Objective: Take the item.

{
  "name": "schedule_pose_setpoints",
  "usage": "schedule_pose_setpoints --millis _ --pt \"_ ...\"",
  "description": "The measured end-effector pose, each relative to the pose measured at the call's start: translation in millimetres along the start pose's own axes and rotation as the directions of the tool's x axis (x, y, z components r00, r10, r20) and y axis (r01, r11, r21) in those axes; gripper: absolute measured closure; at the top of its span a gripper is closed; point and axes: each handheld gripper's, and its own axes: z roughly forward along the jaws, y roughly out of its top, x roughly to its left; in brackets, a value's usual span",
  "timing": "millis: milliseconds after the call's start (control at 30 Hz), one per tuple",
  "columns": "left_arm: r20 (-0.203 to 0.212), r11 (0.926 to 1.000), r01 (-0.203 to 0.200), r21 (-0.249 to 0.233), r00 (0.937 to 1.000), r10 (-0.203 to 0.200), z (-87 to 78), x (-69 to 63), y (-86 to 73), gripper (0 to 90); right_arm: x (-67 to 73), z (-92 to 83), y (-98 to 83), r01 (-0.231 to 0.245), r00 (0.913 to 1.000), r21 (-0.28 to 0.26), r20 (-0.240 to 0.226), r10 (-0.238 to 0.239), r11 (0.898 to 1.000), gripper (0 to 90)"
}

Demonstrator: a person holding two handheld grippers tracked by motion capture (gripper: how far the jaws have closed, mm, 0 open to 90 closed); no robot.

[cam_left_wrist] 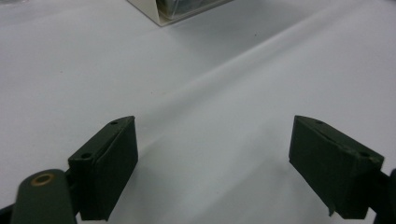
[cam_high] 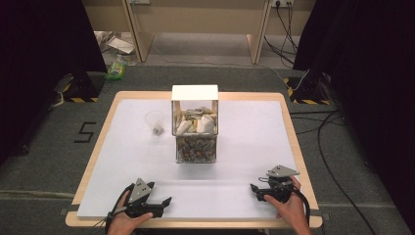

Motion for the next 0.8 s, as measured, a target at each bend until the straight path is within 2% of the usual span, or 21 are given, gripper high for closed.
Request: schedule_pose_setpoints --millis 467,800 --pt "-0.030 0.9995 -0.031 -0.003 0.9991 0.031 -4.0 -7.5 -7.8 15.1 0.0 0.0 0.0 0.000 1.0000 0.000 0.000 0.000 1.000 13.6" --pt "-0.041 0.9984 -0.017 -0.054 0.9991 0.014 -6.0 -10.1 -16.5 15.0 0.0 0.0 0.0 0.001 1.0000 0.000 0.000 -0.001 1.000 13.6"
